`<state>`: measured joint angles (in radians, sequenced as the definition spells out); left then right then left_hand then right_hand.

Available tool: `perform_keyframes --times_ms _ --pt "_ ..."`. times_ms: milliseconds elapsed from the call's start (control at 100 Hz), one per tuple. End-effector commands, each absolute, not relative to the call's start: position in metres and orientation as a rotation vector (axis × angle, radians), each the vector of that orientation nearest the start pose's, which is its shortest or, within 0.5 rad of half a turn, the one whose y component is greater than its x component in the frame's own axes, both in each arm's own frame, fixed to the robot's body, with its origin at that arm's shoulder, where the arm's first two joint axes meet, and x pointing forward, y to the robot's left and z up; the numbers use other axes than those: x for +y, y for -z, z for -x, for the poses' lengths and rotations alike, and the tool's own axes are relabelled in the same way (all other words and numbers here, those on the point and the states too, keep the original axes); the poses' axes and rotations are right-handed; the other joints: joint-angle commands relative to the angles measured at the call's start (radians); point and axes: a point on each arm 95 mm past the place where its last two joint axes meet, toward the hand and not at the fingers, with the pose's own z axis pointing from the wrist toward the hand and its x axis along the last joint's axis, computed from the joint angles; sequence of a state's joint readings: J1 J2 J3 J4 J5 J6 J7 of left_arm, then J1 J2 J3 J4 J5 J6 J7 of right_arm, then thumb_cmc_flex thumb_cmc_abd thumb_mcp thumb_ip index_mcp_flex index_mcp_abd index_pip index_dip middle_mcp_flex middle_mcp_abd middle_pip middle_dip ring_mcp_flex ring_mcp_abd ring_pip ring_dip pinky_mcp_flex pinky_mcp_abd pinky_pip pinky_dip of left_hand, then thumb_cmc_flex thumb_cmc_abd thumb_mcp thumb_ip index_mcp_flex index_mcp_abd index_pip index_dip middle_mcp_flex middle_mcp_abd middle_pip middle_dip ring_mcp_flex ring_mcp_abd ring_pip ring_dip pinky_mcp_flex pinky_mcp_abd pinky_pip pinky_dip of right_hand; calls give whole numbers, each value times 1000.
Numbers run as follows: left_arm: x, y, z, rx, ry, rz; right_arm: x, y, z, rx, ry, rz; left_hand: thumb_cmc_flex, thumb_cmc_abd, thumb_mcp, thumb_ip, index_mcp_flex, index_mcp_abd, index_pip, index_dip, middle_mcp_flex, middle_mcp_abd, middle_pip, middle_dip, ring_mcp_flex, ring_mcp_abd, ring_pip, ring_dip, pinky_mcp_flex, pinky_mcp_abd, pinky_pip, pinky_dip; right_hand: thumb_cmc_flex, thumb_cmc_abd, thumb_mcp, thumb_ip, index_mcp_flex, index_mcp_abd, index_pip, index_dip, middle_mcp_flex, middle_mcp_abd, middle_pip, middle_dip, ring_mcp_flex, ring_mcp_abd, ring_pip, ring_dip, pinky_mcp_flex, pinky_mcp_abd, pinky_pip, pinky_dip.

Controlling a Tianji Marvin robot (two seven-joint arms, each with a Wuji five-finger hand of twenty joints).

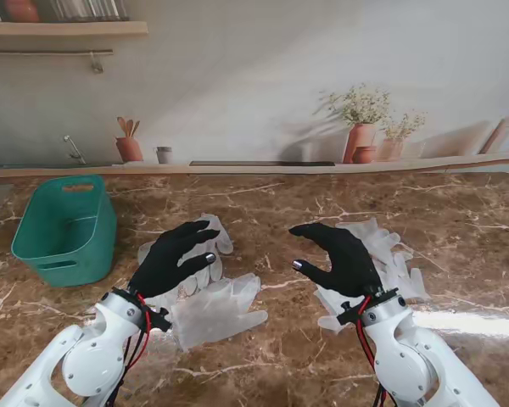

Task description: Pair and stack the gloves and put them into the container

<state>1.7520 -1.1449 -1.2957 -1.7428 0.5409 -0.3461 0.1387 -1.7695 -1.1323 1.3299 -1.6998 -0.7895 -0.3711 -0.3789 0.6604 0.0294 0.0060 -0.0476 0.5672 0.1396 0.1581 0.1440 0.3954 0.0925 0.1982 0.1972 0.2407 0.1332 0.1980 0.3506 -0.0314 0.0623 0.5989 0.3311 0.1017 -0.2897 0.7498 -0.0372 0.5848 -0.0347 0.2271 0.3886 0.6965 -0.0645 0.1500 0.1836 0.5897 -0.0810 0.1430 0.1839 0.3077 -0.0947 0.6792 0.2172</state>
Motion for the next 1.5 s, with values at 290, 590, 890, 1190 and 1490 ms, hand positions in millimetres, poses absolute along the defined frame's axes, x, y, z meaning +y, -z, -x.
perform_keyframes --times_ms 290,590,890,1190,1490 --pt "64 266 -350 1212 1813 1229 -3 311 -346 1112 -2054 -1182 21 -150 -20 27 -1 -14 -30 -16 19 -10 19 11 22 -41 -17 -6 -1 -43 6 2 5 -6 25 32 22 -10 18 -8 22 5 -4 -4 36 -27 -4 -10 8 -17 22 -27" --pt "110 248 -369 1130 1391 1192 -5 308 -347 1151 -2018 -1161 -50 -282 -13 36 -32 67 -54 -27 -4 47 5 5 15 22 -19 -8 -11 -17 35 50 18 -8 33 29 21 -9 19 -9 21 5 -7 -1 33 -24 -6 -8 2 -2 24 -27" --pt "123 247 -403 1110 1116 1334 -11 308 -345 1143 -2001 -1163 -65 -237 -12 32 -97 197 -123 -67 -84 168 9 5 -17 123 10 1 -22 47 38 95 30 -12 43 28 9 -14 16 -10 6 1 -14 1 18 -27 -14 -7 -10 21 21 -20" --pt "114 248 -427 1152 927 1502 -15 309 -344 1130 -2008 -1178 -72 -219 -19 27 -81 226 -112 -64 -64 216 22 11 3 168 53 5 -16 79 103 123 35 -14 55 25 15 -18 21 -5 7 2 -13 4 18 -25 -15 -4 -9 32 18 -6" --pt "110 261 -445 1153 753 1625 -18 310 -343 1119 -2015 -1186 9 -229 -12 22 -88 253 -87 -50 -58 251 49 27 24 199 103 15 -7 108 169 133 38 -17 65 24 29 -29 32 2 12 7 -11 9 22 -23 -14 0 -9 45 14 5"
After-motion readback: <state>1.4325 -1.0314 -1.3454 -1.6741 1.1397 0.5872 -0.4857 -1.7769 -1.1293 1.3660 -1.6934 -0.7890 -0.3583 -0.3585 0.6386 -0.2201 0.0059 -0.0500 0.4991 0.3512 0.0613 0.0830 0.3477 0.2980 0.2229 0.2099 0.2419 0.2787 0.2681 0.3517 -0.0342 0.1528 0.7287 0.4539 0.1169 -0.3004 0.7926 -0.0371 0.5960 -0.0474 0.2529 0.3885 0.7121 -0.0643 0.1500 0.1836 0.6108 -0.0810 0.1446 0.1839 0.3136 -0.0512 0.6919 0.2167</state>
